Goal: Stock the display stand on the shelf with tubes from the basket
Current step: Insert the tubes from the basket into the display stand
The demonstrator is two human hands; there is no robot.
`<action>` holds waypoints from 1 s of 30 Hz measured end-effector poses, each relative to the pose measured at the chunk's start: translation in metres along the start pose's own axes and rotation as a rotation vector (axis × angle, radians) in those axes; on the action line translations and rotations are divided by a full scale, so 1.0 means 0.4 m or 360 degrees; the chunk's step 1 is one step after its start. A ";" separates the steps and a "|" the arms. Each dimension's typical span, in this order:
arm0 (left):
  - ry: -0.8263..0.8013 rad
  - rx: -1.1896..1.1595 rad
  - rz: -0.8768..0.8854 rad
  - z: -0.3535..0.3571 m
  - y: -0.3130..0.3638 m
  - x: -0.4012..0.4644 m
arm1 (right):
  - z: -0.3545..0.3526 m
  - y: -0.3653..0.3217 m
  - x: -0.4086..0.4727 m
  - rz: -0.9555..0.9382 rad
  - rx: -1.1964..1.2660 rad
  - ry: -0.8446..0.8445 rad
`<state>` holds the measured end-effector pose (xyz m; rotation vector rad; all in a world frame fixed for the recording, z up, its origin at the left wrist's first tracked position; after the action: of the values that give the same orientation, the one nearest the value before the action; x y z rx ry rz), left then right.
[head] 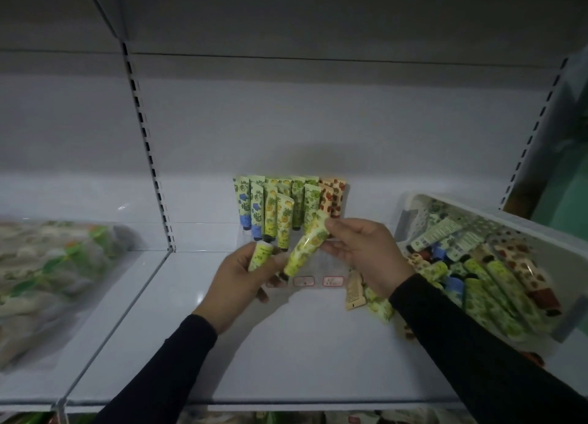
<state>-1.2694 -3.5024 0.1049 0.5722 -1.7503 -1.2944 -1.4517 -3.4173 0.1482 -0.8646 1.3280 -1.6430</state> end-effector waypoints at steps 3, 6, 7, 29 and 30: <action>0.0409 -0.0078 -0.0001 -0.081 -0.024 0.025 | -0.023 -0.056 0.017 -0.0200 -0.0208 0.0185; 0.0705 -0.0085 -0.0016 -0.144 -0.065 0.046 | -0.030 -0.095 0.041 -0.0362 -0.0471 0.0330; 0.0752 -0.0094 -0.0023 -0.152 -0.079 0.051 | -0.027 -0.101 0.048 -0.0390 -0.0537 0.0351; 0.0648 -0.0046 -0.0003 -0.164 -0.151 0.065 | 0.130 -0.069 0.059 -0.0891 -0.1335 0.0451; 0.0645 -0.0047 0.0000 -0.164 -0.150 0.065 | 0.137 -0.071 0.061 -0.0900 -0.1319 0.0460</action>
<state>-1.2353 -3.5786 0.0647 0.7591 -1.3939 -1.1101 -1.4181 -3.4590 0.1875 -1.6467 2.1773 -1.6536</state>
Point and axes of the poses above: each hand's wrist, its own x-axis towards the middle knuckle, its own z-axis out of the palm, y = z × x, the point moved 4 cm from there along x, towards the middle knuckle, and after that the axes turned 7 degrees about z, right-handed, at the moved point
